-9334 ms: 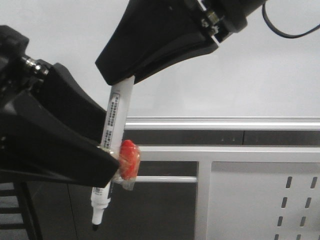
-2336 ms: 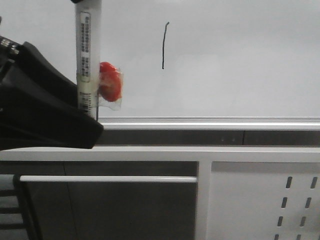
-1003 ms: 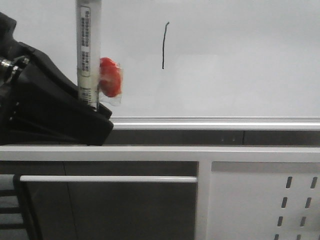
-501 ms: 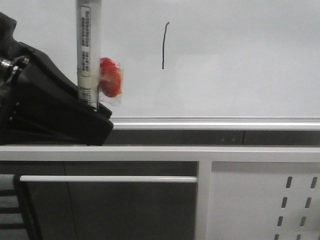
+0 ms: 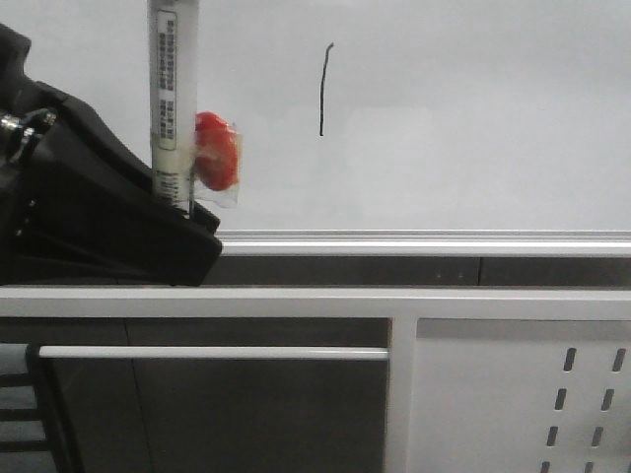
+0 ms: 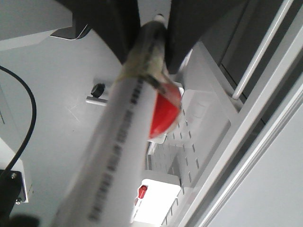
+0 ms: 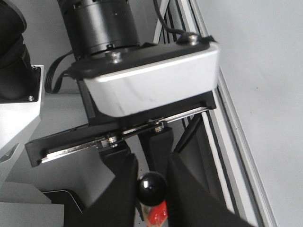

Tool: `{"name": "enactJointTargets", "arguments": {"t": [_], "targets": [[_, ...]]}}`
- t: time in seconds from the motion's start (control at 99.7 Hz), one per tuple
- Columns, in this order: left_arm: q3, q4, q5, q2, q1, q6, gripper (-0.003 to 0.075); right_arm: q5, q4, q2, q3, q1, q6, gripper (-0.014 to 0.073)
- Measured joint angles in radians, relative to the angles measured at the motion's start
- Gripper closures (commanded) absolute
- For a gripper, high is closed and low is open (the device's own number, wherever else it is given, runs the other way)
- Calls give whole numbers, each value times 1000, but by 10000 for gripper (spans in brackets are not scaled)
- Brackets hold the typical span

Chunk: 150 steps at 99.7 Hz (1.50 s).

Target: Write number 1 on whiteboard

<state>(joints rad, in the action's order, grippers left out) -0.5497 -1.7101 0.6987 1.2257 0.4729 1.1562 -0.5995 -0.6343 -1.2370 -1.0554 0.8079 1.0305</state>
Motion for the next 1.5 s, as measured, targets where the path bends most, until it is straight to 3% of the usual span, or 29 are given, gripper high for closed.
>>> {"name": "enactJointTargets", "arguments": {"t": [0.201,0.361,0.632,1.043,1.283,1.394,1.504], "targets": [[0,0,0,-49,0,2,525,-11,26,0,-7,-14,-26,656],[0,0,-2,-76,0,4,536,-13,47,0,-7,-24,-32,656],[0,0,-6,-77,0,17,636,-17,49,0,-7,-24,-34,656],[-2,0,10,-62,0,18,631,-29,39,0,-7,-24,-36,656],[-28,0,21,-60,0,18,465,-22,37,0,-7,-24,-36,656],[-35,0,26,-60,0,20,488,-15,37,0,-7,-24,-36,656],[-36,0,26,-60,0,22,631,-15,35,0,-7,-24,-36,656]]}}
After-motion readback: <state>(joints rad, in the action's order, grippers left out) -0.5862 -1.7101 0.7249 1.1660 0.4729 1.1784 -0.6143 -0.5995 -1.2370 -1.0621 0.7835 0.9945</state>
